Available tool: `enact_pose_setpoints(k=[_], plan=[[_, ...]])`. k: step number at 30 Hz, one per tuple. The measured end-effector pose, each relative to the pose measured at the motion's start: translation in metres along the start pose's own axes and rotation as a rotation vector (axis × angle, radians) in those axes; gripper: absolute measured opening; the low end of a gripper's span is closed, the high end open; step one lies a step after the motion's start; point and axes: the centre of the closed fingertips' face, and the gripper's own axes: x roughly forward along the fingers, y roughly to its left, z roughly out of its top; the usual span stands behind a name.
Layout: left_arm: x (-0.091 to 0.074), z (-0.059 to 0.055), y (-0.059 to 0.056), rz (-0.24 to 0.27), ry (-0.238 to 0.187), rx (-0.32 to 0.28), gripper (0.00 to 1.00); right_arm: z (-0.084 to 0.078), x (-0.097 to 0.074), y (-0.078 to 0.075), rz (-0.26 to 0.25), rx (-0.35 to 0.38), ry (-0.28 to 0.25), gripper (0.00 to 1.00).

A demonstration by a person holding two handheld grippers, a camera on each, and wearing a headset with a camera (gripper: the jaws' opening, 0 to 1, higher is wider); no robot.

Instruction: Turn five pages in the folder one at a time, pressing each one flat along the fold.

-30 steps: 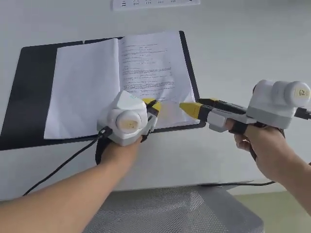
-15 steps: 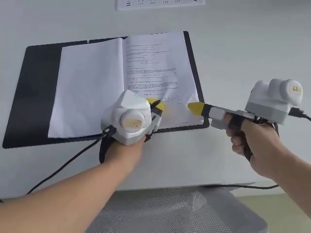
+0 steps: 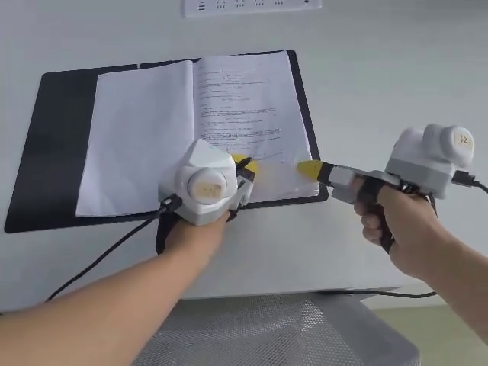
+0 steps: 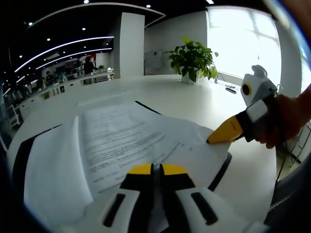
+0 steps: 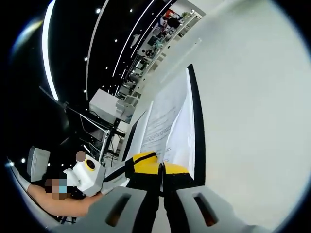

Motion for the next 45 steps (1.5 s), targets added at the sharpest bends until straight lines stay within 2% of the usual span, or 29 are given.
enact_pose_setpoints(k=[2, 4, 7, 9, 15, 20, 23, 25, 26, 33, 40, 45], plan=[[-0.001, 0.001, -0.002, -0.023, 0.006, -0.038, 0.06, 0.002, -0.001, 0.003, 0.006, -0.007, -0.006, 0.00], [-0.002, 0.002, -0.003, -0.030, 0.008, -0.033, 0.10, 0.003, -0.001, 0.006, 0.006, -0.022, -0.010, 0.00], [-0.006, 0.006, 0.000, -0.026, -0.009, -0.072, 0.17, 0.006, 0.000, 0.013, 0.012, -0.044, -0.020, 0.00], [-0.011, 0.008, 0.001, -0.026, -0.010, -0.071, 0.19, 0.008, 0.000, 0.019, 0.022, -0.053, -0.025, 0.00], [-0.029, 0.025, 0.011, -0.024, -0.044, -0.095, 0.24, 0.014, 0.000, 0.042, 0.051, -0.127, -0.034, 0.00], [-0.051, 0.030, 0.031, -0.004, -0.059, -0.108, 0.24, 0.013, 0.001, 0.060, 0.080, -0.170, -0.030, 0.00], [-0.069, 0.029, 0.048, 0.022, -0.061, -0.103, 0.25, 0.011, 0.002, 0.072, 0.091, -0.211, -0.019, 0.00], [-0.082, 0.029, 0.061, 0.043, -0.068, -0.125, 0.27, 0.010, 0.004, 0.079, 0.102, -0.227, -0.014, 0.00], [-0.084, 0.029, 0.064, 0.045, -0.071, -0.128, 0.28, 0.009, 0.005, 0.082, 0.102, -0.241, -0.011, 0.00], [-0.125, 0.021, 0.103, 0.106, -0.078, -0.152, 0.27, 0.003, 0.021, 0.109, 0.132, -0.295, 0.017, 0.00], [-0.156, 0.018, 0.119, 0.139, -0.091, -0.173, 0.28, -0.003, 0.041, 0.137, 0.171, -0.323, 0.035, 0.00], [-0.175, 0.017, 0.128, 0.155, -0.107, -0.194, 0.28, -0.014, 0.061, 0.158, 0.200, -0.351, 0.066, 0.00]])
